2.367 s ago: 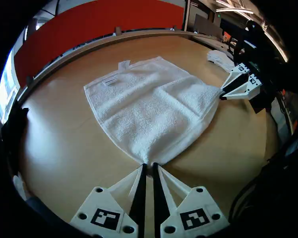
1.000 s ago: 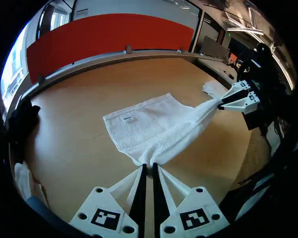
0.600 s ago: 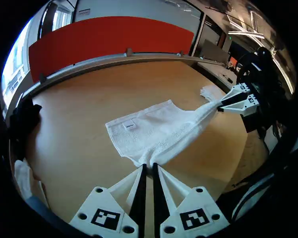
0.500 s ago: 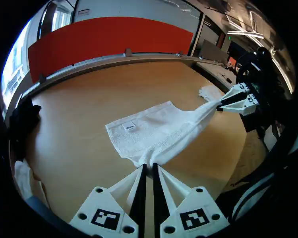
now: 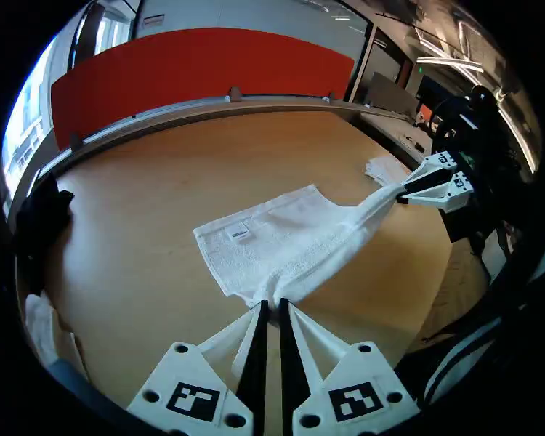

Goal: Fold towel

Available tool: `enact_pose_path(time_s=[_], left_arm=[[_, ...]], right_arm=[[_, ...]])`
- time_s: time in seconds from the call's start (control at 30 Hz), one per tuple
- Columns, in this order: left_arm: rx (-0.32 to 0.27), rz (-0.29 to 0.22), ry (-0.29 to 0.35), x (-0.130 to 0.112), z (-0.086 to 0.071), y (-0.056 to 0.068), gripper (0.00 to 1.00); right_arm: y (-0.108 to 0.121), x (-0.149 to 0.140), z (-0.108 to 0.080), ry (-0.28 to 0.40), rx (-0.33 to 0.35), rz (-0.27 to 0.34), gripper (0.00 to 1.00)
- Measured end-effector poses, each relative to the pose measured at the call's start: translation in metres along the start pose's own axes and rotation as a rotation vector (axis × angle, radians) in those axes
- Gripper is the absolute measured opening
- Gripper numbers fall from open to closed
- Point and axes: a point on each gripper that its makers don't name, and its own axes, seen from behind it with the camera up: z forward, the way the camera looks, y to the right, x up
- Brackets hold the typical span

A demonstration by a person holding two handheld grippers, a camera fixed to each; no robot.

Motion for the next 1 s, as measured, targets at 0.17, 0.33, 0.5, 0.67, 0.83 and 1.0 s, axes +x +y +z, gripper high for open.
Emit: enact_pose_path(time_s=[0.17,0.33,0.5,0.67,0.83,1.0], left_arm=[[0.001,-0.007,-0.004,0.003,0.009,-0.005,0.10],[0.002,-0.005,-0.012,0.006,0.021,-0.014,0.10],[0.004,-0.002,-0.028,0.008,0.039,-0.025,0.10],[0.001,-0.004,-0.039,0.010,0.055,-0.035,0.10],[0.000,0.003,-0.046,0.012,0.066,-0.041,0.10],[0.002,0.018,-0.055,0.012,0.072,-0.044,0.10]], right_arm=[[0.006,-0.002,0.008,-0.016,0.001,-0.002,0.13],[0.016,-0.005,0.021,-0.036,0.003,0.001,0.13],[0.026,-0.008,0.035,-0.054,0.006,0.001,0.13],[0.035,-0.013,0.048,-0.074,0.010,0.012,0.13],[0.040,-0.018,0.057,-0.085,0.014,0.032,0.13],[0.043,-0.022,0.062,-0.094,0.014,0.041,0.13]])
